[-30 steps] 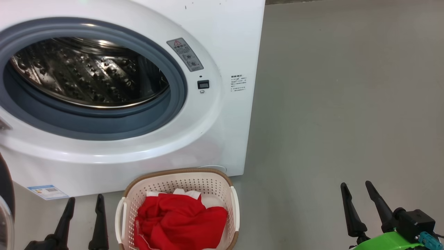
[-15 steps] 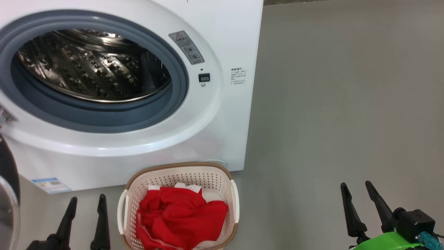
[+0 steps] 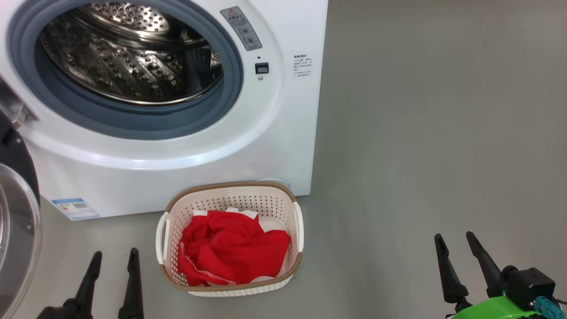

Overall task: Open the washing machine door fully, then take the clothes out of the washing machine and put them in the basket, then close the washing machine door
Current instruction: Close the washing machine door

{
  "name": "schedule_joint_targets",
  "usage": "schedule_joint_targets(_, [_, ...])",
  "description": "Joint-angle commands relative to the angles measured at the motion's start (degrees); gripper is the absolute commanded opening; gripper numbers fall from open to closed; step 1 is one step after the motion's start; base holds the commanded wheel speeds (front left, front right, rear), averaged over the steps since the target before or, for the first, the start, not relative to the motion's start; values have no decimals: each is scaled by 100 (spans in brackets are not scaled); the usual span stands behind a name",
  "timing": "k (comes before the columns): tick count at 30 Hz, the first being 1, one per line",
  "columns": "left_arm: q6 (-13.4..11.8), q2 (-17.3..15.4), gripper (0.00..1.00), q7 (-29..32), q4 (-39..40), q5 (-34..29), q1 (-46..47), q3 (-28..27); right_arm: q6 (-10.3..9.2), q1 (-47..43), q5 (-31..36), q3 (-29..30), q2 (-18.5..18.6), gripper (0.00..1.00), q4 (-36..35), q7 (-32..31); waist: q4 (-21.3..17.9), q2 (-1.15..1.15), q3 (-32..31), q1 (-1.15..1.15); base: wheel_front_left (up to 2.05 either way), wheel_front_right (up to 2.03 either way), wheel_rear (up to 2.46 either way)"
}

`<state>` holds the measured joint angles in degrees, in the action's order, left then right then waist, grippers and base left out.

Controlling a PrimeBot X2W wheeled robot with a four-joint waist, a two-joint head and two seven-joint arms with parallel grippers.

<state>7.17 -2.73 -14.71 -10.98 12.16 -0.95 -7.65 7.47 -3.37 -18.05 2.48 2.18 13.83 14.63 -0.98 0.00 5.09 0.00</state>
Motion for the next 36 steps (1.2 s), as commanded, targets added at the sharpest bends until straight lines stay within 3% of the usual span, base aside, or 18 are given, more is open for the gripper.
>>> schedule_joint_targets(1, [32, -45, 100, -29, 168, 16, 88, -174, 2, 64, -3, -156, 70, 100, -123, 37, 1, 0, 2, 0, -59, 59, 0])
schedule_joint_targets(20, [32, -30, 100, -29, 139, -4, 110, -169, 2, 40, -17, -135, 70, 100, -133, 37, 82, 0, 3, 0, -5, 5, 0])
schedule_joint_targets(28, [32, -18, 100, -29, 30, 83, 94, -164, 2, 23, 30, -178, 70, 100, -115, 37, 525, 0, -48, 0, 0, 0, 0])
schedule_joint_targets(36, [32, -16, 100, -29, -85, 266, -23, -81, 2, -36, 82, -202, 84, 100, -62, 37, 1206, 0, -156, 0, 0, 0, 0])
